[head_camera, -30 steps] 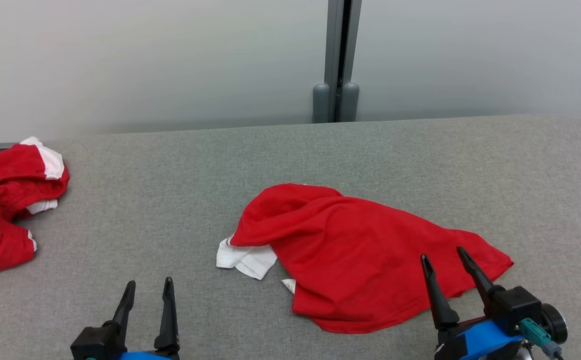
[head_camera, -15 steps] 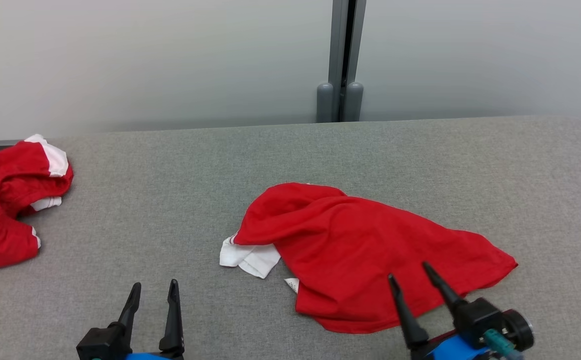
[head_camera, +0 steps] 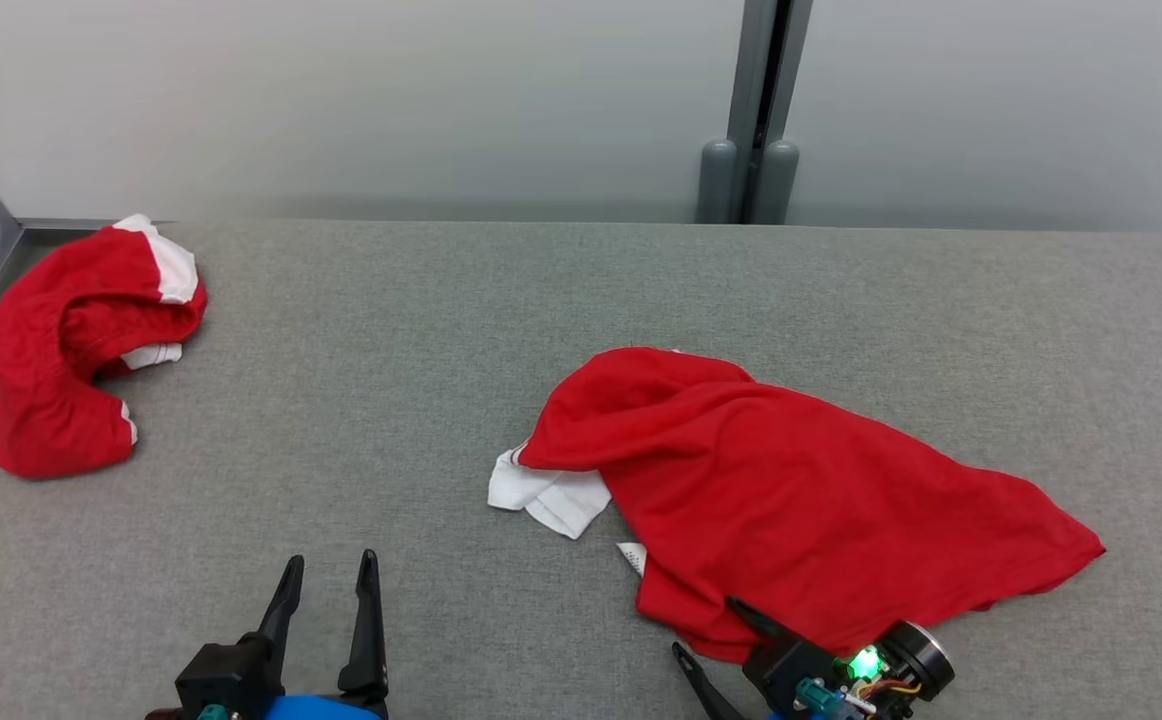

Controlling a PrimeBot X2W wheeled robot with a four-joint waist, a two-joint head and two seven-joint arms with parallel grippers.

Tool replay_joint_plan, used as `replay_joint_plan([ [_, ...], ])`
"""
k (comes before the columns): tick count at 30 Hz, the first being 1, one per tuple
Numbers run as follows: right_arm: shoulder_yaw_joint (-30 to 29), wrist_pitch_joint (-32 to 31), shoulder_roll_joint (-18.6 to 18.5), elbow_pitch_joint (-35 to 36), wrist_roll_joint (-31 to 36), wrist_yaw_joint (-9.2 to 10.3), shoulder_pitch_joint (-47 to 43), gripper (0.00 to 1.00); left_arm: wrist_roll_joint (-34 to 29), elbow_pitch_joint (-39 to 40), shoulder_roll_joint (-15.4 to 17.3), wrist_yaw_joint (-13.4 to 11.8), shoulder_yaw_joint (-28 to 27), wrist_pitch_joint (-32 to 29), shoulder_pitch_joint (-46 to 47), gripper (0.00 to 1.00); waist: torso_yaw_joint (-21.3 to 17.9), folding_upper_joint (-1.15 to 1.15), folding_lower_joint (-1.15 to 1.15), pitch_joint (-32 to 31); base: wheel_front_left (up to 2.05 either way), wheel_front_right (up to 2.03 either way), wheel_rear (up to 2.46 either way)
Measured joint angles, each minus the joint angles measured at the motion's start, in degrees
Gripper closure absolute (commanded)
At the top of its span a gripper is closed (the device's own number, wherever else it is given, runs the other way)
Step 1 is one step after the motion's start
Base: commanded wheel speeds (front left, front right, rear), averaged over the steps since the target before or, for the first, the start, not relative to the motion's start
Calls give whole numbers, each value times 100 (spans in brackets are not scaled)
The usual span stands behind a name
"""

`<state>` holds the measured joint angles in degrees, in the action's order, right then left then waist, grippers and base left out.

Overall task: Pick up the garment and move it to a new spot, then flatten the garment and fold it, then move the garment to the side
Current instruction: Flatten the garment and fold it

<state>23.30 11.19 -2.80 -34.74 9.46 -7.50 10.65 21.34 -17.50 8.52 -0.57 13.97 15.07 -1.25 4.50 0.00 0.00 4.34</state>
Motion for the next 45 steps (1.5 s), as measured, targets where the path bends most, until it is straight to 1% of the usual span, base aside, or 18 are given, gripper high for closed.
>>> replay_joint_plan([
  [2,52,-98,1,-137,0,1,66,0,-21,-14,-26,10,-15,0,14,0,78,0,0,23,0,0,0],
  [3,53,-110,1,-167,-1,1,90,40,-24,-22,-30,12,-26,0,15,0,107,0,0,36,0,0,0],
  [4,46,-109,0,-189,-1,1,111,58,-29,-27,-33,12,-42,0,15,0,130,0,0,49,0,0,0],
  [5,42,-108,0,-203,-2,1,131,81,-37,-31,-36,13,-60,0,15,0,144,0,0,62,0,0,0],
  [6,34,-108,0,-215,-7,1,142,100,-47,-33,-44,18,-79,0,15,0,154,0,0,72,0,0,0],
  [9,-16,-65,0,-208,-35,1,147,100,-77,-44,-69,32,-134,0,15,0,140,0,0,76,0,0,0],
  [12,-179,9,1,-42,29,1,137,100,-122,-43,-89,36,-179,0,14,0,55,0,0,86,0,0,0],
  [14,-437,62,8,152,154,0,59,100,-132,-42,-100,45,-209,0,13,0,-38,0,0,95,0,0,0],
  [20,-1664,131,-1,926,519,0,-411,100,-177,-41,-119,62,-286,0,-14,0,-404,0,0,96,0,0,0],
  [23,-2152,88,-4,1319,625,0,-613,100,-209,-36,-127,97,-302,0,-15,0,-602,0,0,84,0,0,0],
  [28,-2687,-57,-2,1625,832,0,-879,100,-274,-35,-158,155,-285,0,16,0,-847,0,0,87,0,0,0],
  [34,-3423,-208,-98,1989,907,0,-1146,100,-307,-32,-157,164,-345,0,40,0,-993,0,0,167,0,0,0],
  [37,-3529,-257,-137,2068,911,0,-1236,100,-327,-34,-155,171,-360,0,57,0,-1038,0,0,202,0,0,0],
  [39,-3423,-257,-142,2047,828,0,-1251,51,-333,-47,-157,185,-361,0,85,0,-1053,0,0,225,0,0,0],
  [40,-3355,-249,-142,2037,762,0,-1251,0,-343,-53,-157,189,-363,0,110,0,-1060,0,0,235,0,0,0],
  [42,-3328,-224,-137,2033,669,0,-1249,0,-370,-51,-158,190,-372,0,146,0,-1074,0,0,255,0,0,0],
  [45,-3460,-142,-132,2096,539,0,-1222,0,-379,-49,-157,191,-387,0,152,0,-1088,0,0,273,0,0,0],
])
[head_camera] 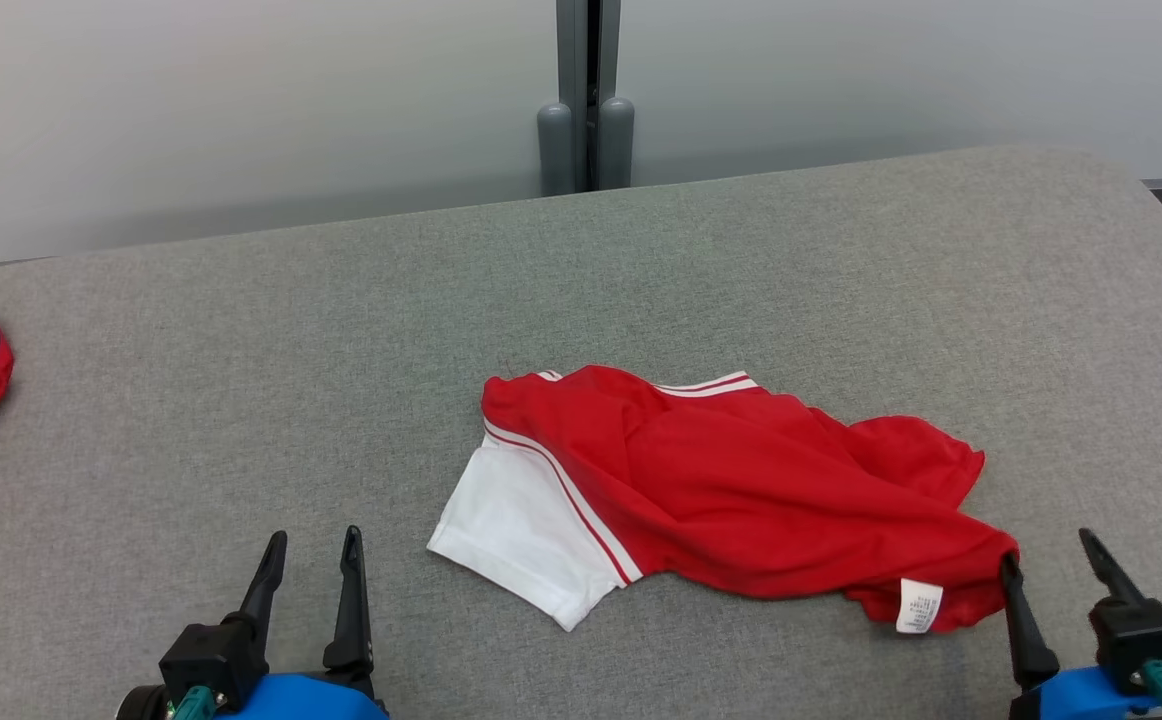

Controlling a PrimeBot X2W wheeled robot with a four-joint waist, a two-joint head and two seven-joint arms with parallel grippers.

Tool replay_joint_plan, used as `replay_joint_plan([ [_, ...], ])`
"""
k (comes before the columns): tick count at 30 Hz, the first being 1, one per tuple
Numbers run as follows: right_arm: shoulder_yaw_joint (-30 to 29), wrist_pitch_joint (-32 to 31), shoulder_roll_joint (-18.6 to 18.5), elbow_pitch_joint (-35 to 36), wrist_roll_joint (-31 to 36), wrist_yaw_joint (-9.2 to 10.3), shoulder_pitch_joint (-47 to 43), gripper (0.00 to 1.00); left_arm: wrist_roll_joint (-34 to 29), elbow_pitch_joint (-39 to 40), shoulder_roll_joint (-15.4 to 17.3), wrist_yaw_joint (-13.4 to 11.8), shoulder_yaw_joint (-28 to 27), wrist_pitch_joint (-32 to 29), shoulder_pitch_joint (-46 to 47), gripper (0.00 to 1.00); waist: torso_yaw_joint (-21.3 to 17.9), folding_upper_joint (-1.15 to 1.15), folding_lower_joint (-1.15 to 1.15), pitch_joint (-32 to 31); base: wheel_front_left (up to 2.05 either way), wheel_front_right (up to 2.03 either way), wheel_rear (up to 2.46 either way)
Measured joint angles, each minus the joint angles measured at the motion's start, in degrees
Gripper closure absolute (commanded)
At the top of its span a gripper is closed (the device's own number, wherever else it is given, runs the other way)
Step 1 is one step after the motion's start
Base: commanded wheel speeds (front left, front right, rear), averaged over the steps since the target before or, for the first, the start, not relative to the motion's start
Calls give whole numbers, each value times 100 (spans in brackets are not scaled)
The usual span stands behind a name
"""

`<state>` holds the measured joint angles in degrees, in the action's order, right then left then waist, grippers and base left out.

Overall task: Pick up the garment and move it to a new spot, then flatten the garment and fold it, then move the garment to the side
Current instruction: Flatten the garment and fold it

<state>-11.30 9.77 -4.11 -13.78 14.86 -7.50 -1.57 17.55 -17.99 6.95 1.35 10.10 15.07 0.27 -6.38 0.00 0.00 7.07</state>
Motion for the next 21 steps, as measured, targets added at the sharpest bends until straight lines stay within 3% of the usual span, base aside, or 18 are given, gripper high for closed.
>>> replay_joint_plan([
  [6,-432,115,-25,632,-288,1,241,0,-34,8,4,5,-38,0,23,0,-3,0,0,0,0,0,0],
  [13,-474,-314,-331,1194,-375,1,734,0,-51,11,-15,24,-29,0,87,0,90,0,0,13,0,0,0],
  [21,442,-2187,-917,-105,-1344,0,1380,0,-93,24,-49,66,-15,0,229,0,359,0,0,142,0,0,0],
])
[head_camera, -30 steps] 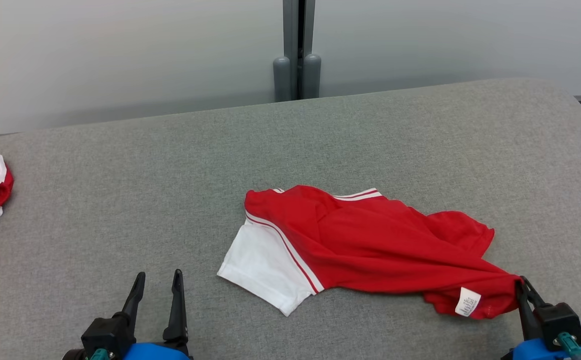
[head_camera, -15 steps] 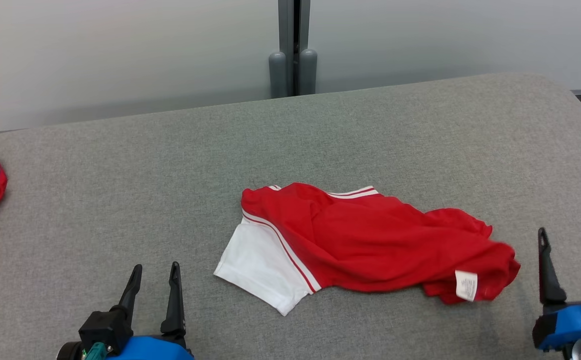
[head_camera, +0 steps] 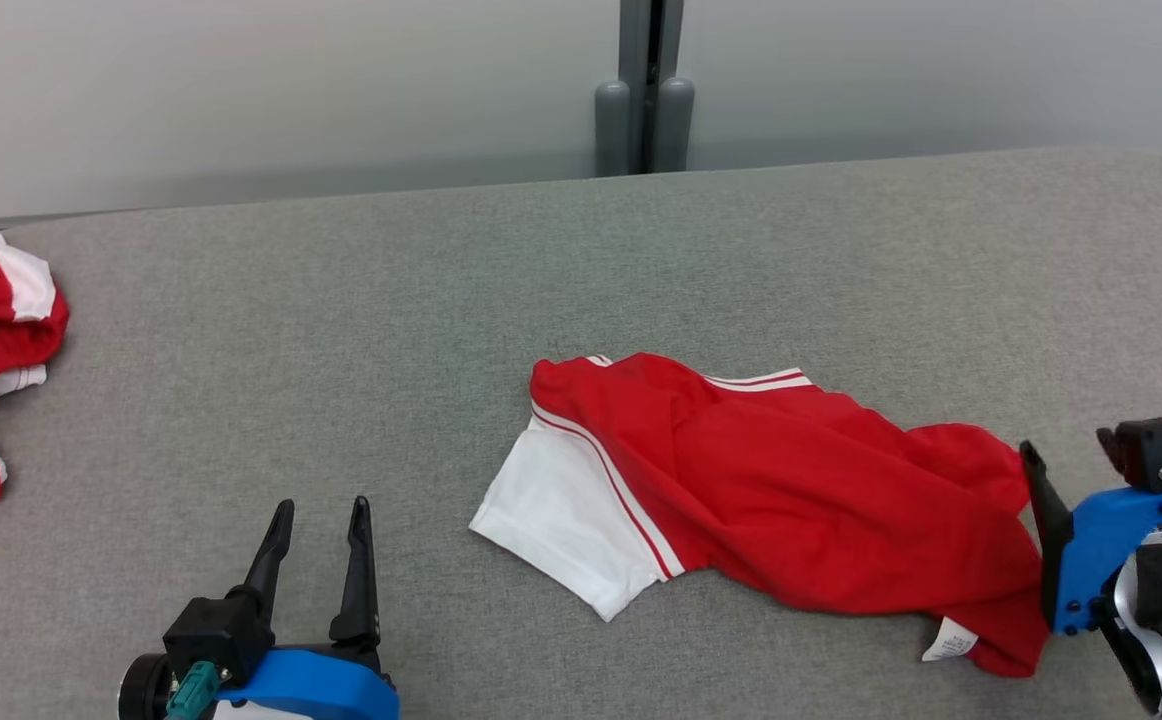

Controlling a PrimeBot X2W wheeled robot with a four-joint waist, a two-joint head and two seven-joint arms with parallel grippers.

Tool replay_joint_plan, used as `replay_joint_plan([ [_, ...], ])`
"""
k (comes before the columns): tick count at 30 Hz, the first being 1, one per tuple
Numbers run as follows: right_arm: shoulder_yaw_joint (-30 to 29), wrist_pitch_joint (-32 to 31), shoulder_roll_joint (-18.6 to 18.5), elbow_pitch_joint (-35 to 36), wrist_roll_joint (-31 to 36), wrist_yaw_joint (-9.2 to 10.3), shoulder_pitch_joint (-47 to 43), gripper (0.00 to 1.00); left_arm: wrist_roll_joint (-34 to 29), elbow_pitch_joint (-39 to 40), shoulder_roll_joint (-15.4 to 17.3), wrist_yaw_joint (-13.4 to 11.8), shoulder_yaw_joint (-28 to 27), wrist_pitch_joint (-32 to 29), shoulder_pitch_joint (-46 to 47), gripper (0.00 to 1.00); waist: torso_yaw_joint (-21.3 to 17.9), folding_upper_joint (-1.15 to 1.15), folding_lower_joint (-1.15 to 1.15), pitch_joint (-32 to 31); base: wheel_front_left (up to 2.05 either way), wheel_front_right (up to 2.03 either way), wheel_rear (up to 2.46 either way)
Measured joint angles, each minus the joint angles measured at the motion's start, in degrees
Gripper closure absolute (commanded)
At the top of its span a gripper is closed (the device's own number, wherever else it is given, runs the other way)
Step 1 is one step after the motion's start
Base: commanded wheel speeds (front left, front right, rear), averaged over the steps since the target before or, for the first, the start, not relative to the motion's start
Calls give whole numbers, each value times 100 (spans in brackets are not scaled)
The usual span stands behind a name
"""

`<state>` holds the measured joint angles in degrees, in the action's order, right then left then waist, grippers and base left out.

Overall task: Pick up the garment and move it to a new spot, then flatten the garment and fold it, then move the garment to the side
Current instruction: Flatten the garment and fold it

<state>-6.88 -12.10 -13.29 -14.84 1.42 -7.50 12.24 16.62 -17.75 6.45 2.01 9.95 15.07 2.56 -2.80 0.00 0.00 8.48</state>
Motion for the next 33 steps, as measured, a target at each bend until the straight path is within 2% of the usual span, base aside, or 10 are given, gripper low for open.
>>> replay_joint_plan([
  [6,454,-1229,-443,-772,-851,1,341,0,-14,-1,-3,4,-9,0,25,0,241,0,0,100,0,0,0],
  [12,677,-2028,-634,-1193,-1760,2,458,0,-18,-15,-18,5,-21,0,30,0,426,0,0,165,0,0,0],
  [16,625,-2278,-677,-1366,-2320,2,559,1,-51,-15,-21,12,-24,0,69,0,491,0,0,208,0,0,0],
  [17,619,-2303,-687,-1410,-2434,2,587,49,-52,-15,-24,14,-23,0,88,0,505,0,0,219,0,0,0],
  [19,635,-2274,-708,-1452,-2568,9,628,69,-58,-14,-25,27,-23,0,109,0,529,0,0,244,0,0,0],
  [20,644,-2176,-723,-1459,-2594,9,653,96,-59,-15,-25,31,-23,0,112,0,539,0,0,257,0,0,0],
  [21,654,-2068,-728,-1472,-2609,9,681,100,-66,-16,-25,31,-23,0,114,0,547,0,0,270,0,0,0],
  [28,872,-1126,-902,-1256,-2381,1,1218,100,-102,-36,-26,31,-44,0,136,0,542,0,0,280,0,0,0],
  [33,955,-813,-981,-833,-2134,1,1640,100,-111,-51,-46,31,-37,0,135,0,528,0,0,200,0,0,0],
])
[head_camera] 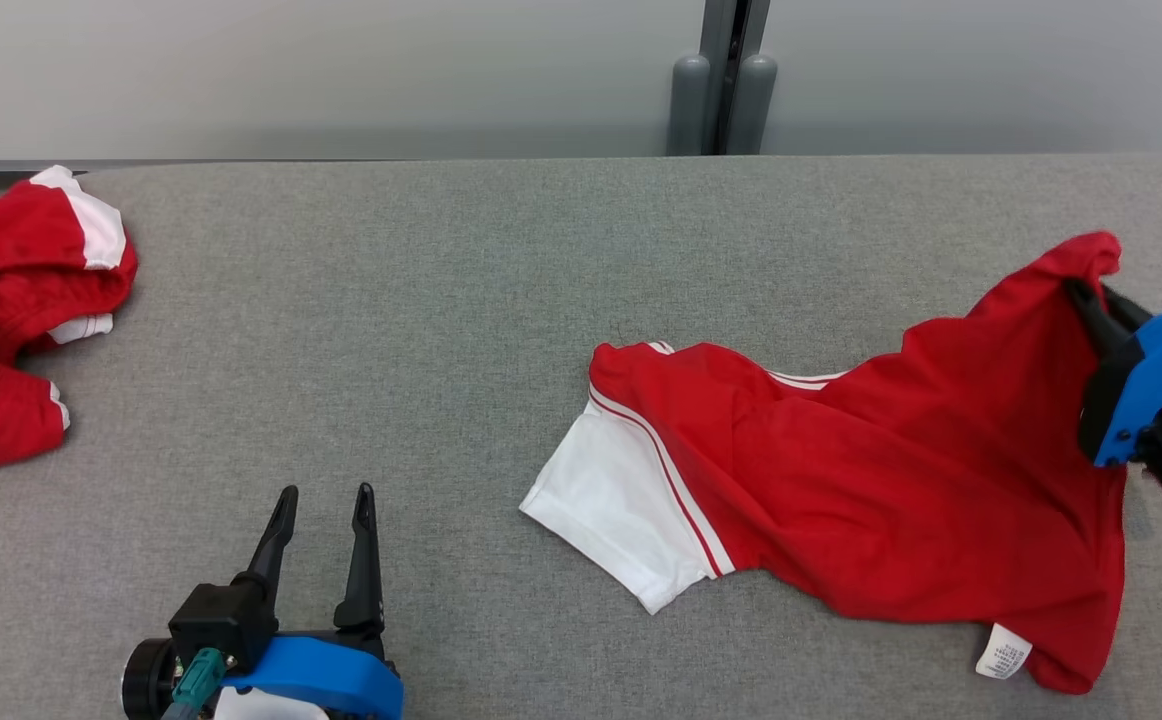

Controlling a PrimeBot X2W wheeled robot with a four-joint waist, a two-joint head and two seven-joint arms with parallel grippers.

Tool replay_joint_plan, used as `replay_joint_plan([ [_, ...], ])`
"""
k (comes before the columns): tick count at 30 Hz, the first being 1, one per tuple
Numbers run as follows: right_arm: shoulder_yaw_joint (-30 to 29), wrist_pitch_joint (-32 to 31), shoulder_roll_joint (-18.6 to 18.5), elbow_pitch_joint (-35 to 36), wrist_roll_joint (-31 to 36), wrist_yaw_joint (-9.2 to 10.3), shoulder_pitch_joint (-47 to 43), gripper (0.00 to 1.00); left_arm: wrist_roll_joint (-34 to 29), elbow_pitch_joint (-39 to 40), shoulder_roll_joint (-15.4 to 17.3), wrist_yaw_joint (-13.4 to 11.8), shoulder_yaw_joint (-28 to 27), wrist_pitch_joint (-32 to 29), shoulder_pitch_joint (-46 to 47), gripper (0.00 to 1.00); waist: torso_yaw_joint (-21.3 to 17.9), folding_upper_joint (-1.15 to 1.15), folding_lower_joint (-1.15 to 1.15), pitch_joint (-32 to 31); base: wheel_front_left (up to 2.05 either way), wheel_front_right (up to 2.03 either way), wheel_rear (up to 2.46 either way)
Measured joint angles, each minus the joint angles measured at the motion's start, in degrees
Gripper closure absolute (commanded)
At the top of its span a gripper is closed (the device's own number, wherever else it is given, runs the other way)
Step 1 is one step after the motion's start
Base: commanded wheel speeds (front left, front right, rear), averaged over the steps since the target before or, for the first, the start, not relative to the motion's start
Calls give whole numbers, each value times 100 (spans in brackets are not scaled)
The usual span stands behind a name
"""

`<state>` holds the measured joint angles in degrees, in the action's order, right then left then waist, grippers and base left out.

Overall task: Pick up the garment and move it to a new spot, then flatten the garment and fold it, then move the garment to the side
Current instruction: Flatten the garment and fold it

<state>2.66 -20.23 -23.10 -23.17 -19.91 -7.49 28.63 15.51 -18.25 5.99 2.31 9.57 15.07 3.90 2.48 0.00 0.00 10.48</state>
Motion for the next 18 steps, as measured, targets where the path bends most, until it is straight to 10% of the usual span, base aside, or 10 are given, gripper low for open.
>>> replay_joint_plan([
  [10,-402,-87,-109,770,705,0,767,100,-34,9,-53,9,37,0,-30,0,54,0,0,-56,0,0,0],
  [18,-411,-299,-157,-74,1249,0,1340,100,-48,-43,-102,85,160,0,26,0,267,0,1,5,0,0,0],
])
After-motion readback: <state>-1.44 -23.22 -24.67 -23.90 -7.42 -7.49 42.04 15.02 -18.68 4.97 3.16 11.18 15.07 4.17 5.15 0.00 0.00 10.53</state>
